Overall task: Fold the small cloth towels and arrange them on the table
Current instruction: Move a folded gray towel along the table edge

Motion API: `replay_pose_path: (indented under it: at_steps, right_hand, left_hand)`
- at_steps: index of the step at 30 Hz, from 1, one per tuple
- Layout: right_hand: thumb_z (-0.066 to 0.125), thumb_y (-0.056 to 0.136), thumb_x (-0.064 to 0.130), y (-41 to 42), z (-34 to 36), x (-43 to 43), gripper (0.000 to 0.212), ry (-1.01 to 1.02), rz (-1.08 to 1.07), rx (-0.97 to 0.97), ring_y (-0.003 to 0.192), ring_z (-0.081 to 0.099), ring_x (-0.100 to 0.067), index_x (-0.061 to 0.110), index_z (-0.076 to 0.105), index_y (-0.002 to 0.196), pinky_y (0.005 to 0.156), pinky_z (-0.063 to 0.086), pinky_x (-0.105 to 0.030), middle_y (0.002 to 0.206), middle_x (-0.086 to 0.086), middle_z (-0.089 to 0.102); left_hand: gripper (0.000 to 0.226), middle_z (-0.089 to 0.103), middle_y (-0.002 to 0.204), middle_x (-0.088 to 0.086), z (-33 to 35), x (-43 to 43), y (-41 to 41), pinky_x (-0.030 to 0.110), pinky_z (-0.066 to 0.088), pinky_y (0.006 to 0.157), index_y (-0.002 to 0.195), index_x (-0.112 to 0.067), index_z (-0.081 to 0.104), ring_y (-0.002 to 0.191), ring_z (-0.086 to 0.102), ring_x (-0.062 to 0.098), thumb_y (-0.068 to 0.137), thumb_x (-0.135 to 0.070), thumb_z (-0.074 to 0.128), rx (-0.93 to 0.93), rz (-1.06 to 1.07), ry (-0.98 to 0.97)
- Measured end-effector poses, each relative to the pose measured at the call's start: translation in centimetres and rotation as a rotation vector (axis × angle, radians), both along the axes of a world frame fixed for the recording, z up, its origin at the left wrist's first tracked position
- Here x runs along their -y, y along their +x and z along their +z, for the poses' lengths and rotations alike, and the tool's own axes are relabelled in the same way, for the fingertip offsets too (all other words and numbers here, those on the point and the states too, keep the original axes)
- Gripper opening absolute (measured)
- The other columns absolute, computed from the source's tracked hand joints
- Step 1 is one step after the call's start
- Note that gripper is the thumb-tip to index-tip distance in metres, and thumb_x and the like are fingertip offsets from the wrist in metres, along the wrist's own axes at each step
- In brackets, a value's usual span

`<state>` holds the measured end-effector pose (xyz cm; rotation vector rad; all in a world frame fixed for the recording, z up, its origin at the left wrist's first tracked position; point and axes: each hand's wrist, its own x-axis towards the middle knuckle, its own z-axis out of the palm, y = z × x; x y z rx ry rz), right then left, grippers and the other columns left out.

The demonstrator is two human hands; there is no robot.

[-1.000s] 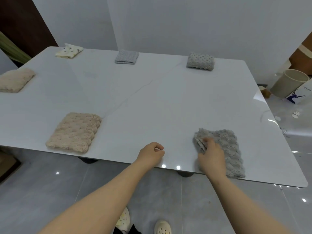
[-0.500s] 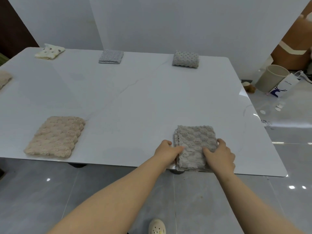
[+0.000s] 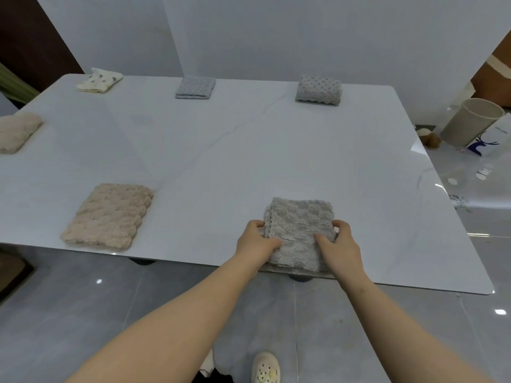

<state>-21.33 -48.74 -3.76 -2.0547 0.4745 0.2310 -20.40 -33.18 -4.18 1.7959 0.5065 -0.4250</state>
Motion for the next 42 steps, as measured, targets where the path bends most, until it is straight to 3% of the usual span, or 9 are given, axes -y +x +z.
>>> replay_pose_path:
  at_steps: [5, 7, 9, 12, 22, 28, 33, 38, 42]
  right_hand:
    - [0.052, 0.091, 0.023, 0.3, -0.1, -0.5, 0.048, 0.026, 0.056, -0.015, 0.079, 0.051, -0.016, 0.018, 0.036, 0.136, 0.076, 0.037, -0.027, 0.079, 0.014, 0.045]
    - [0.054, 0.089, 0.022, 0.2, -0.2, -0.4, 0.048, 0.037, 0.054, -0.020, 0.090, 0.054, -0.020, 0.019, 0.038, 0.134, 0.081, 0.041, -0.030, 0.091, 0.008, 0.054]
    - [0.056, 0.088, 0.021, 0.2, -0.5, -0.1, 0.046, 0.036, 0.024, -0.023, 0.100, 0.056, -0.024, 0.020, 0.041, 0.132, 0.089, 0.044, -0.035, 0.112, -0.005, 0.058]
    - [0.056, 0.086, 0.017, 0.3, -0.8, 0.4, 0.044, 0.033, -0.022, -0.014, 0.098, 0.059, -0.025, 0.020, 0.044, 0.129, 0.089, 0.044, -0.035, 0.113, -0.008, 0.059]
    - [0.056, 0.084, 0.017, 0.7, -1.3, 0.1, 0.048, 0.022, -0.018, -0.012, 0.101, 0.059, -0.029, 0.019, 0.042, 0.130, 0.088, 0.046, -0.036, 0.113, -0.008, 0.058]
    - [0.058, 0.084, 0.016, 0.9, -1.3, 0.0, 0.049, 0.003, -0.012, -0.001, 0.100, 0.058, -0.027, 0.016, 0.043, 0.130, 0.083, 0.043, -0.031, 0.113, -0.008, 0.057]
    - [0.058, 0.082, 0.019, 1.5, 0.0, -0.5, 0.052, -0.252, 0.012, 0.085, 0.124, 0.039, -0.030, 0.014, 0.044, 0.132, 0.100, 0.033, -0.037, 0.133, -0.012, 0.046]
    - [0.055, 0.084, 0.017, 2.9, 1.7, -3.7, 0.045, -0.303, 0.137, 0.205, 0.125, 0.038, -0.025, 0.016, 0.048, 0.129, 0.101, 0.032, -0.035, 0.135, -0.006, 0.046]
    - [0.055, 0.084, 0.016, 3.9, 2.0, -7.2, 0.042, -0.251, 0.242, 0.236, 0.121, 0.044, -0.020, 0.016, 0.051, 0.125, 0.102, 0.036, -0.034, 0.128, -0.004, 0.052]
  left_hand:
    - [0.047, 0.059, 0.111, 0.009, -0.7, -2.1, -0.1, 0.034, 0.048, 0.091, 0.121, -0.018, 0.046, 0.103, 0.059, 0.024, 0.081, -0.030, 0.067, 0.001, 0.014, 0.009]
    - [0.036, 0.061, 0.108, 0.009, -1.1, -2.5, -0.4, 0.034, 0.050, 0.089, 0.110, -0.019, 0.048, 0.101, 0.060, 0.023, 0.081, -0.028, 0.068, 0.015, 0.010, 0.020]
    - [0.030, 0.060, 0.095, 0.003, -1.4, -2.5, -0.4, 0.026, 0.048, 0.074, 0.103, -0.020, 0.047, 0.091, 0.060, 0.019, 0.082, -0.025, 0.067, 0.043, -0.016, 0.050]
    - [0.026, 0.053, 0.077, -0.007, -1.2, -1.9, -0.3, 0.018, 0.039, 0.059, 0.100, -0.020, 0.047, 0.073, 0.053, 0.009, 0.082, -0.022, 0.067, 0.079, -0.057, 0.091]
    - [0.034, 0.052, 0.075, -0.006, -0.9, -1.7, 0.2, 0.024, 0.037, 0.069, 0.112, -0.017, 0.050, 0.082, 0.052, 0.016, 0.083, -0.021, 0.066, 0.080, -0.075, 0.157]
    - [0.028, 0.049, 0.077, -0.009, -0.5, -2.0, 0.3, 0.023, 0.037, 0.075, 0.104, -0.021, 0.047, 0.084, 0.051, 0.014, 0.083, -0.022, 0.066, 0.085, -0.081, 0.146]
    - [0.020, 0.051, 0.088, -0.010, 0.2, -3.3, 1.0, 0.034, 0.048, 0.086, 0.100, -0.025, 0.049, 0.089, 0.052, 0.014, 0.085, -0.024, 0.062, 0.124, -0.027, 0.171]
    - [0.016, 0.053, 0.098, -0.005, 1.5, -6.6, 1.5, 0.027, 0.043, 0.076, 0.105, -0.022, 0.052, 0.089, 0.050, 0.012, 0.089, -0.021, 0.054, 0.173, 0.015, 0.223]
    - [0.022, 0.055, 0.111, -0.002, 2.2, -10.2, 1.7, 0.023, 0.039, 0.077, 0.113, -0.018, 0.055, 0.093, 0.050, 0.011, 0.091, -0.019, 0.051, 0.226, 0.018, 0.343]
